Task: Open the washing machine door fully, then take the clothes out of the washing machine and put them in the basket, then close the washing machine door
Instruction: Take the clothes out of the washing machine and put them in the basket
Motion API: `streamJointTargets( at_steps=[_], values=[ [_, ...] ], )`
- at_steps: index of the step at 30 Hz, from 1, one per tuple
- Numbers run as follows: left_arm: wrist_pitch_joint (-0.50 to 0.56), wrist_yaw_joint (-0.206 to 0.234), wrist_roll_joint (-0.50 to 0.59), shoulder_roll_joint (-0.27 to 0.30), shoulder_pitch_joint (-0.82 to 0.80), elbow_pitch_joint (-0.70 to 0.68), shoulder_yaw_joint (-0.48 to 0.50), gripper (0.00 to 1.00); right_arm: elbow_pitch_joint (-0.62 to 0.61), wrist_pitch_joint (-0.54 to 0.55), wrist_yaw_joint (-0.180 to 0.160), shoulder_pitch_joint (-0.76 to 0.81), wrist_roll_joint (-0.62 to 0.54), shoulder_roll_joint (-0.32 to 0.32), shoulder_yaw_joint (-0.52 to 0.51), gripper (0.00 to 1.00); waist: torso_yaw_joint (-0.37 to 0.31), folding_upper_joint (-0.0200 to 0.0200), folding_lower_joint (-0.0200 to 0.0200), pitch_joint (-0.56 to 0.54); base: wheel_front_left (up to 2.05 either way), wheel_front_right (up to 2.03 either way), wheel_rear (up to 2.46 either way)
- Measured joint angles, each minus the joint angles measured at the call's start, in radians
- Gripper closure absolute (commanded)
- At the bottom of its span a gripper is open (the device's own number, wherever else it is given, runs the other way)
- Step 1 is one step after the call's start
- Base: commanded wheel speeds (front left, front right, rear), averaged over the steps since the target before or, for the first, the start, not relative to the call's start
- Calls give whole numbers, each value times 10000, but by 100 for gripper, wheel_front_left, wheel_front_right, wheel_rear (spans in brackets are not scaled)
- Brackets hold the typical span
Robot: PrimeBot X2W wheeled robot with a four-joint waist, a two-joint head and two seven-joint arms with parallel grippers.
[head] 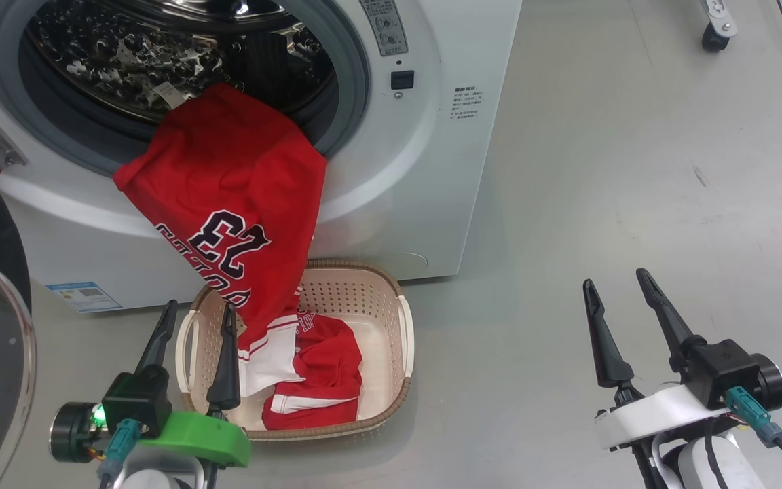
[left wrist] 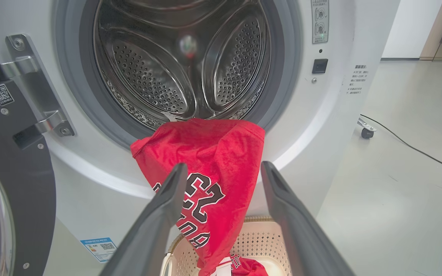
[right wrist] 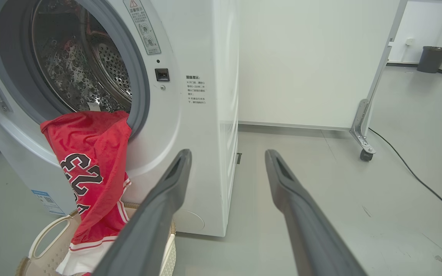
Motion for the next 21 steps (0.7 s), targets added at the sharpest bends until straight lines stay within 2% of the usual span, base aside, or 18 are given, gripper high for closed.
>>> streamJointTargets(
  at_steps=[11,21],
  values=[
    [86,38,-2,17,98,-245,-90,0,-178,0,2,4,0,15,105,0,-80,0,0,190,0,0,0],
    [721,33,-86,42,-142,201,-71,0,-453,0,8,-34,2,31,224,0,-247,0,0,657,0,0,0]
  ],
)
